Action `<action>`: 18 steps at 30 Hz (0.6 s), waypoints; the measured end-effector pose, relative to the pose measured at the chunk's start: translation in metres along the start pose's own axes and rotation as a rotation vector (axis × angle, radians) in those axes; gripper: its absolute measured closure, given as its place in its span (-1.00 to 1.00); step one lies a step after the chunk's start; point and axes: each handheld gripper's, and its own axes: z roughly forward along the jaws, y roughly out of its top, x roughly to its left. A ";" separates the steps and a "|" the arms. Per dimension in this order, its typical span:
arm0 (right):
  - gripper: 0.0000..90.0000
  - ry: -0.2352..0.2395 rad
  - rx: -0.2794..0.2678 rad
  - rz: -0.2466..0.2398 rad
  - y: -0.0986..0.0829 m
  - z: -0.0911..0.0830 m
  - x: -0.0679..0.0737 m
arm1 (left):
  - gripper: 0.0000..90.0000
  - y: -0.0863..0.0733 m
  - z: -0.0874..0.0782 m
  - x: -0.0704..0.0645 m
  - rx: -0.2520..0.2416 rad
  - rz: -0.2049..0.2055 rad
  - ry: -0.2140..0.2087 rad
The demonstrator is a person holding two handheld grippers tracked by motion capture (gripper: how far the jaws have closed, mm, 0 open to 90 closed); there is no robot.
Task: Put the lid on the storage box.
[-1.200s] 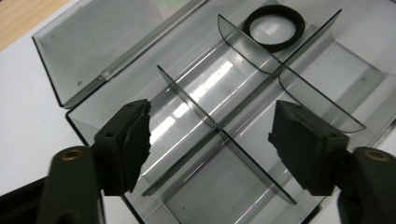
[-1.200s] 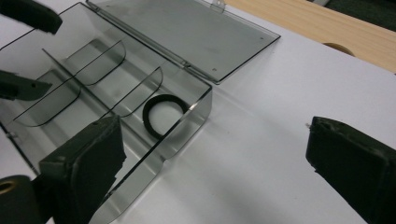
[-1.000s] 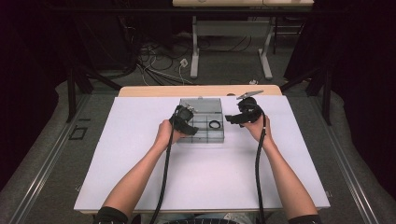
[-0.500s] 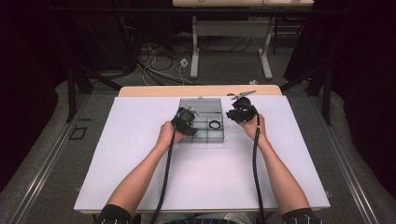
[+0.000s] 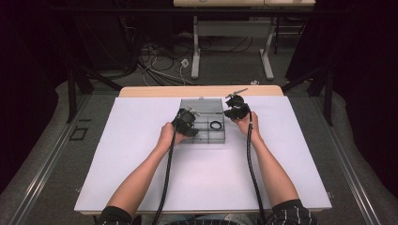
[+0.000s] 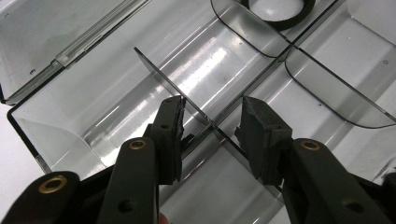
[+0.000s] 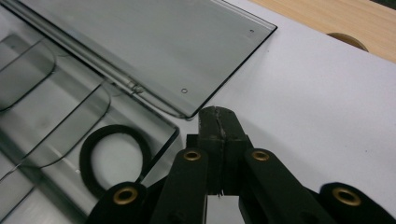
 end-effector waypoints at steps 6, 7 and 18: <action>1.00 -0.001 0.006 0.018 -0.001 0.009 0.001 | 0.34 -0.001 0.000 0.001 -0.002 -0.004 -0.008; 1.00 -0.008 0.003 0.009 -0.001 0.010 0.000 | 0.34 -0.001 0.000 0.001 -0.002 -0.004 -0.008; 1.00 0.023 -0.001 0.076 0.002 0.019 -0.008 | 0.33 -0.001 0.001 0.000 -0.003 0.000 -0.003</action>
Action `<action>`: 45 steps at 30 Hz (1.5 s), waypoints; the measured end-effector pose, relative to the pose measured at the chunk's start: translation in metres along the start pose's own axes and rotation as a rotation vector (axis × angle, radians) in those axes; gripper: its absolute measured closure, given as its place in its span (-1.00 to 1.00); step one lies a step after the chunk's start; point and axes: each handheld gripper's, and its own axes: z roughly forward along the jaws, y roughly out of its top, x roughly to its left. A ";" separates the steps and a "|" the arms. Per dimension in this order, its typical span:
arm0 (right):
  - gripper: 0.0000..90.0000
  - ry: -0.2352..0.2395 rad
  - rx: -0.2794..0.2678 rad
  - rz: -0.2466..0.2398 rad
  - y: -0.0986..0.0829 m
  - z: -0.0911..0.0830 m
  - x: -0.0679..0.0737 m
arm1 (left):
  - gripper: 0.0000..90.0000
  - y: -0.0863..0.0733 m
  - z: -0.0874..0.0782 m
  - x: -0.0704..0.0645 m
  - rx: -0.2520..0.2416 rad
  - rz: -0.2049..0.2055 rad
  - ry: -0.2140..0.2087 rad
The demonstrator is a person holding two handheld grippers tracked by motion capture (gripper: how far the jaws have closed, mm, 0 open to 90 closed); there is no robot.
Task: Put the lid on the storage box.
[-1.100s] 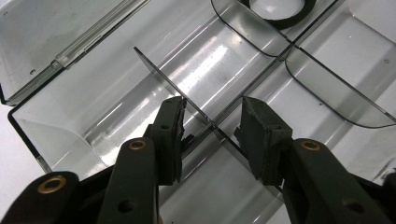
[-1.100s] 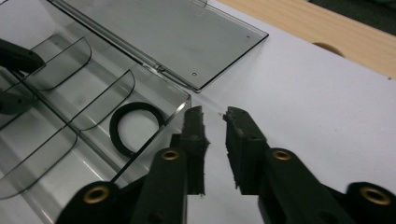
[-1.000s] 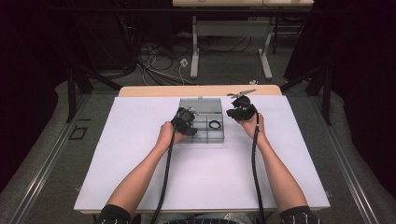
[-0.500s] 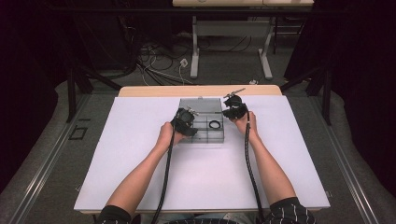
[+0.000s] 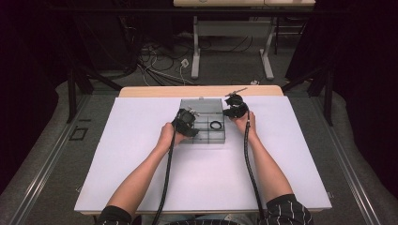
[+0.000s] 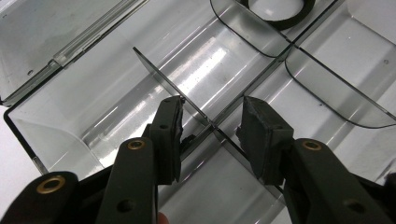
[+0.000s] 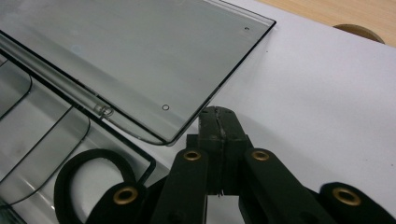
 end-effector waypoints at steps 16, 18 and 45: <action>1.00 -0.009 -0.088 0.019 0.004 -0.002 -0.002 | 0.32 0.000 0.000 0.000 0.001 -0.005 -0.004; 1.00 -0.025 -0.093 0.010 0.006 -0.003 -0.001 | 0.32 0.000 0.000 0.000 0.000 -0.005 -0.004; 1.00 -0.026 -0.183 -0.006 0.014 -0.016 0.000 | 0.32 -0.001 0.000 0.001 -0.003 -0.007 -0.007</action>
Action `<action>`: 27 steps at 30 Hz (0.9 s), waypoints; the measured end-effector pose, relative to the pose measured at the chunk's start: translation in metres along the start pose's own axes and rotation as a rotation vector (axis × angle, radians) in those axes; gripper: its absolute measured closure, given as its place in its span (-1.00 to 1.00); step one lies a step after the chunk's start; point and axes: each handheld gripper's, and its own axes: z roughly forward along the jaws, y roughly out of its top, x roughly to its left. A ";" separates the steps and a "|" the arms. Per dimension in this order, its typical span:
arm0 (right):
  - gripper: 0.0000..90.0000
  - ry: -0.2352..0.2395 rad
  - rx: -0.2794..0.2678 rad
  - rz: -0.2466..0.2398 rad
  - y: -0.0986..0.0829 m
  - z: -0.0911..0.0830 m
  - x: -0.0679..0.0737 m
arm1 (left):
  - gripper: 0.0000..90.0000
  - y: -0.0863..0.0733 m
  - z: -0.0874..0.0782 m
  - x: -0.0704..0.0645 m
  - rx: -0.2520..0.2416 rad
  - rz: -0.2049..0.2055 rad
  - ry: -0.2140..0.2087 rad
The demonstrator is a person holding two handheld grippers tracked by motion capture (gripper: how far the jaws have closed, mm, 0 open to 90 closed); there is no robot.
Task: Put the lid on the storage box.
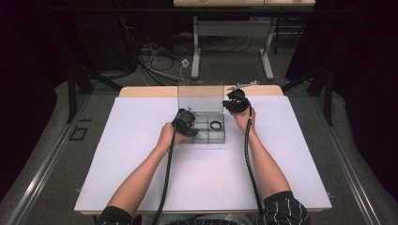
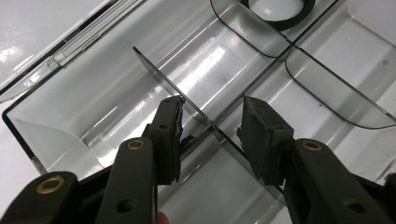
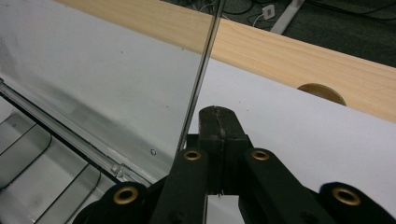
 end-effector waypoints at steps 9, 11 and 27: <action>1.00 -0.003 -0.015 0.001 0.000 -0.001 0.000 | 0.32 0.000 0.000 0.000 0.004 -0.002 -0.001; 1.00 -0.005 -0.022 -0.004 0.001 -0.002 0.001 | 0.32 0.000 0.000 0.000 0.003 -0.003 -0.002; 1.00 0.006 -0.057 -0.002 0.003 -0.009 0.001 | 0.32 -0.001 0.000 0.001 -0.012 -0.015 -0.009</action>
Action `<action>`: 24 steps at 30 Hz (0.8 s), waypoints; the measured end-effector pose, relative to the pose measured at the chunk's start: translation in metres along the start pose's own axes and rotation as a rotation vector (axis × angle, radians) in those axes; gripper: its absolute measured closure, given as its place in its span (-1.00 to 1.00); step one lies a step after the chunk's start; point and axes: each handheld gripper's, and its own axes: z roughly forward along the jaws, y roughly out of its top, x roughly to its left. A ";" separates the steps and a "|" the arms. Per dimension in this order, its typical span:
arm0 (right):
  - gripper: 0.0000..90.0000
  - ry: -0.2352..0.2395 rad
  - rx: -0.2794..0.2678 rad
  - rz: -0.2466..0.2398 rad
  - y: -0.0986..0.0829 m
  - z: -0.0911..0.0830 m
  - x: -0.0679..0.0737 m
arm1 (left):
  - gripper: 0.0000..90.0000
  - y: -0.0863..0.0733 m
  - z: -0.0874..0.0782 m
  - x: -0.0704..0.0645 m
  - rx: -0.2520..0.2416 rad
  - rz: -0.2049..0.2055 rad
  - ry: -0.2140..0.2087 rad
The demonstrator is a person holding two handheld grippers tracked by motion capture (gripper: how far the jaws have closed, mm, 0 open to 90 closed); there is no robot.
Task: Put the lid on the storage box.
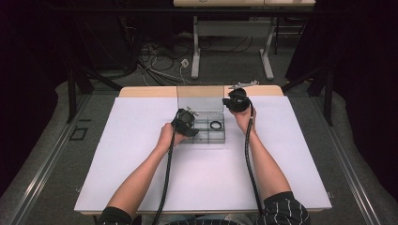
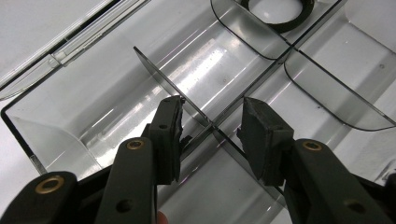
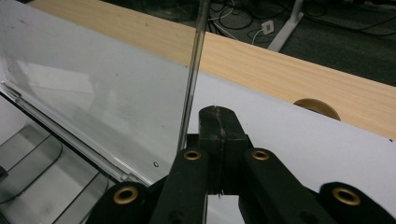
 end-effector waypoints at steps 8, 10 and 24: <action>1.00 0.011 -0.027 -0.007 0.003 -0.004 0.002 | 0.31 0.000 0.000 0.001 -0.001 0.002 -0.006; 1.00 0.012 -0.031 -0.003 0.004 -0.004 0.003 | 0.31 0.000 0.000 0.001 -0.002 0.002 -0.005; 1.00 0.024 -0.030 -0.013 0.003 -0.007 0.004 | -0.62 0.008 -0.056 0.031 -0.255 -0.111 0.215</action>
